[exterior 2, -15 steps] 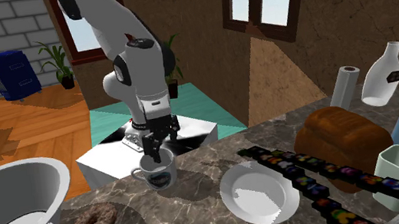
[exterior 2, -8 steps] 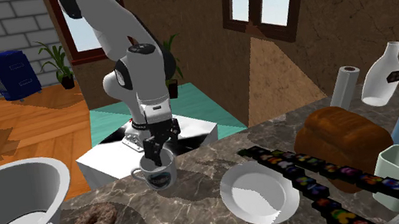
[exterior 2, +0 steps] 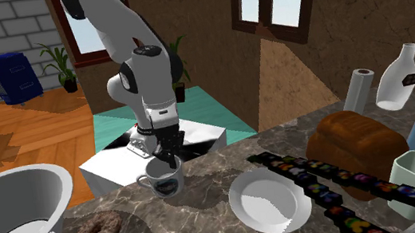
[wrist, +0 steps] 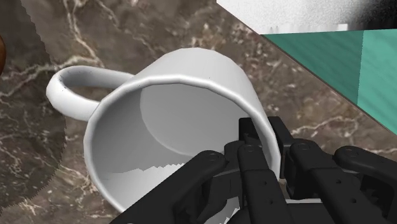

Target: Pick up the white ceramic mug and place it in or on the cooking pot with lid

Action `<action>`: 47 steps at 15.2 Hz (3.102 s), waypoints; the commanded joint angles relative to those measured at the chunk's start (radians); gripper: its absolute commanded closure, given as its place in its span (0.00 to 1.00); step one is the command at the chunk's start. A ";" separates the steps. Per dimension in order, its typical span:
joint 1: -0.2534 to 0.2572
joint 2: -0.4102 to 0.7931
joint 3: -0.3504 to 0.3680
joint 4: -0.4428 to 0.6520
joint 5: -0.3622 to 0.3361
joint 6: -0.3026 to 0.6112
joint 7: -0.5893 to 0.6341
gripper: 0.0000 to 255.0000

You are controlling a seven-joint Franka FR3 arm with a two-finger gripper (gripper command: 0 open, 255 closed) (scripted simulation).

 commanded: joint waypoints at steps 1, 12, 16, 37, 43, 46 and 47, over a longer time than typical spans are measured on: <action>0.000 0.000 0.000 0.000 0.000 0.000 0.000 1.00; 0.001 -0.080 0.025 0.050 0.017 -0.130 -0.004 1.00; 0.003 -0.116 0.038 0.084 0.028 -0.199 -0.006 1.00; 0.022 -0.202 0.099 0.315 0.083 -0.515 -0.020 1.00; 0.028 -0.202 0.112 0.394 0.096 -0.595 -0.025 1.00; 0.009 -0.207 0.073 0.416 0.073 -0.613 -0.075 1.00; 0.000 -0.208 0.051 0.421 0.061 -0.616 -0.099 1.00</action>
